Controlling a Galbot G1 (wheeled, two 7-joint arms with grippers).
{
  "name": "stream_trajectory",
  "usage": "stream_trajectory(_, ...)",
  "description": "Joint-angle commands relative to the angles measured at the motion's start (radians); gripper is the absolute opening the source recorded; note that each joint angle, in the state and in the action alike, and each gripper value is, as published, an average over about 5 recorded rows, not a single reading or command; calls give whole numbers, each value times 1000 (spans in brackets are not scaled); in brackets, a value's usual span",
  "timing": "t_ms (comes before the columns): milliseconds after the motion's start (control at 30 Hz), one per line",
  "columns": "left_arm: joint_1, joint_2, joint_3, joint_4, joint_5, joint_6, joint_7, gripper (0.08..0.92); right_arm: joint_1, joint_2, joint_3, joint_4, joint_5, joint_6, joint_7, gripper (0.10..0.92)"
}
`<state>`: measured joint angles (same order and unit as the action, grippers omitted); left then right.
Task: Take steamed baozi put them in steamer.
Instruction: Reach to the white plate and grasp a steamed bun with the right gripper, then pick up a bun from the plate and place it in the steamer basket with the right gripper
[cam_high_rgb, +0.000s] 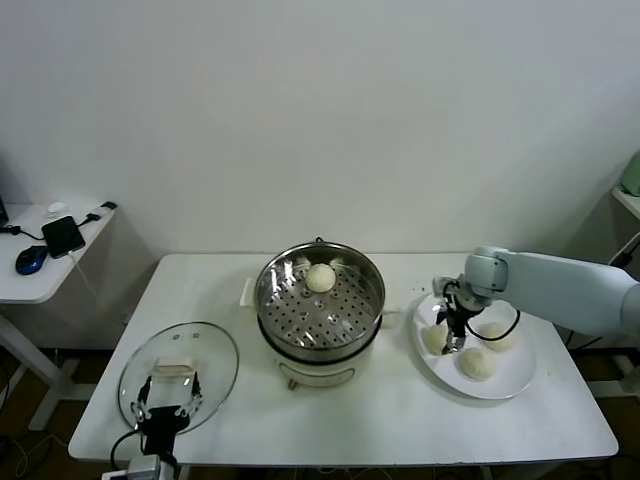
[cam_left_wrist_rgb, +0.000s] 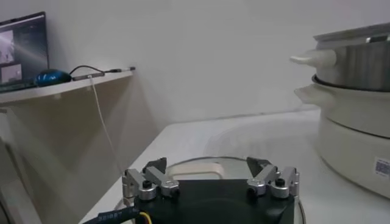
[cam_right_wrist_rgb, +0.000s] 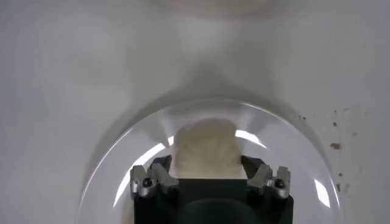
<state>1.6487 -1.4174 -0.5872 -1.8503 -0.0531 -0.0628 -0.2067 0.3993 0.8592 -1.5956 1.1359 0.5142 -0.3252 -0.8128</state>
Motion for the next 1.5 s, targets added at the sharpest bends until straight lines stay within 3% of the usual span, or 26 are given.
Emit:
stream_trajectory(33,0,-1,1,1,1,0,0,823,-10,-3,11,-7,-47,1,4,747)
stream_trajectory(333,3,-3,-4,-4,1,1,-3,823,96,-12,-11,39,-19,21,-39,674)
stream_trajectory(567,9,7,-5,-26,-10,1,-5,823,468,10,-205,127,139,67,-150,657)
stream_trajectory(800,3,7,3,-48,-9,11,-2,823,812,129,-291,176,388,69,-222,655)
stream_trajectory(967,3,5,12,-62,-1,19,0,823,842,266,-224,287,558,-24,-111,658)
stream_trajectory(1167,3,6,16,-75,0,23,2,823,714,438,-151,365,655,-158,74,656)
stream_trajectory(1500,4,7,10,-83,-2,31,3,823,425,578,-122,217,577,-248,231,655)
